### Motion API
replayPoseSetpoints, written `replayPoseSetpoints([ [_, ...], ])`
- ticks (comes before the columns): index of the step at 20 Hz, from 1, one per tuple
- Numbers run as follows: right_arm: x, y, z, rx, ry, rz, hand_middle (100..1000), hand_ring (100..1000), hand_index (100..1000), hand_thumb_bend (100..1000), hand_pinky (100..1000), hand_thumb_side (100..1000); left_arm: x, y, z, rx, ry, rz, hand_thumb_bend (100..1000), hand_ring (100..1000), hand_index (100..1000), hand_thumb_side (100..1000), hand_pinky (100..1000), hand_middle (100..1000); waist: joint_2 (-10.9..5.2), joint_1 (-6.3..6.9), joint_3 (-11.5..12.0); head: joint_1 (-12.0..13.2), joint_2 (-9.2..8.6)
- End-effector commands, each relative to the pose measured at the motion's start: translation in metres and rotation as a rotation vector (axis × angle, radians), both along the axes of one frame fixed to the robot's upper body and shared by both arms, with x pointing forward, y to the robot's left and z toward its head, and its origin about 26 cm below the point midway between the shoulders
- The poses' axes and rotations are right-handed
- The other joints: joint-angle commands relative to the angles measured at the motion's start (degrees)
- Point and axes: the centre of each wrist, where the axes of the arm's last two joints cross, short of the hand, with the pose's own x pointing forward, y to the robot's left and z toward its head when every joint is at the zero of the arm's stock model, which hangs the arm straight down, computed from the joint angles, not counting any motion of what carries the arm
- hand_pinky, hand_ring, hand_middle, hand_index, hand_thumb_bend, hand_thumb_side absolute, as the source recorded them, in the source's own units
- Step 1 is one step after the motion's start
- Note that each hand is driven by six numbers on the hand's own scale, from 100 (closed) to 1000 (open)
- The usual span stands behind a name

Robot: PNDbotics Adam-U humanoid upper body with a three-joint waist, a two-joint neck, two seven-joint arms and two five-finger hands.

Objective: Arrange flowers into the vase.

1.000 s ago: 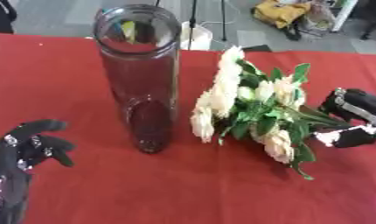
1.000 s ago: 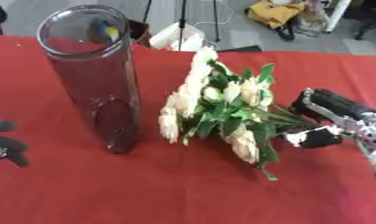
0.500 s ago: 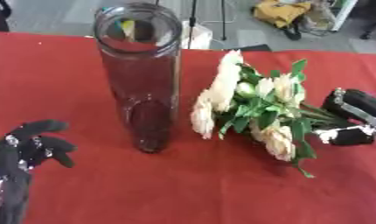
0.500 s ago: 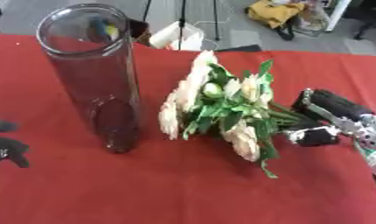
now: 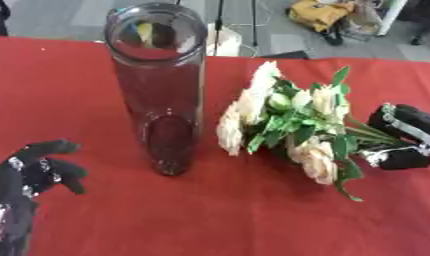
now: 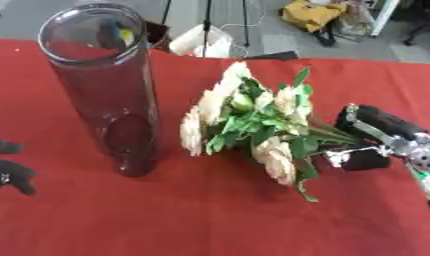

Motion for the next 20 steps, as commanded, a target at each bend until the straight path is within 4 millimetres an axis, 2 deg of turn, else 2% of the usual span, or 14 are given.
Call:
replayPoseSetpoints([
  [1,-0.001,-0.005,0.0,0.025,0.007,-0.007,100,509,158,100,284,531,-0.003,-0.004,0.006,0.004,-0.026,-0.013,136,575,808,1000,455,693,-1.03,0.15,-0.1,0.16,-0.77],
  [4,0.0,-0.004,-0.002,0.065,-0.008,-0.001,100,463,150,100,229,577,-0.003,-0.004,0.006,0.004,-0.026,-0.014,136,573,807,1000,454,691,-1.07,0.19,-0.11,0.19,-0.84],
  [6,0.001,-0.004,-0.004,0.089,-0.019,0.007,100,416,139,100,153,574,-0.003,-0.004,0.006,0.004,-0.025,-0.014,135,569,807,1000,451,688,-1.08,0.22,-0.13,0.17,-0.89],
  [9,0.001,-0.003,-0.006,0.13,-0.047,0.019,100,376,127,102,100,573,-0.003,-0.004,0.006,0.005,-0.025,-0.015,135,567,806,1000,449,686,-1.07,0.27,-0.15,0.19,-0.93],
  [11,0.002,-0.003,-0.009,0.162,-0.069,0.022,100,361,123,156,100,580,-0.003,-0.004,0.006,0.005,-0.025,-0.016,135,567,806,1000,448,686,-1.07,0.3,-0.16,0.21,-0.92],
  [12,0.002,-0.003,-0.009,0.176,-0.082,0.023,100,345,110,257,100,602,-0.003,-0.004,0.006,0.005,-0.025,-0.016,135,565,805,1000,447,684,-1.07,0.32,-0.15,0.23,-0.92],
  [16,0.003,-0.001,-0.007,0.219,-0.155,0.025,100,330,100,338,100,620,-0.003,-0.004,0.006,0.008,-0.024,-0.017,134,564,803,1000,446,682,-1.13,0.36,-0.17,0.27,-0.89],
  [18,0.002,0.001,-0.003,0.238,-0.202,0.028,100,313,100,404,100,653,-0.003,-0.004,0.006,0.009,-0.023,-0.018,134,559,801,1000,445,674,-1.22,0.36,-0.22,0.32,-0.88],
  [20,0.001,0.003,0.003,0.253,-0.252,0.029,100,316,100,434,100,672,-0.003,-0.004,0.006,0.011,-0.022,-0.019,134,559,800,1000,445,673,-1.36,0.36,-0.26,0.35,-0.83],
])
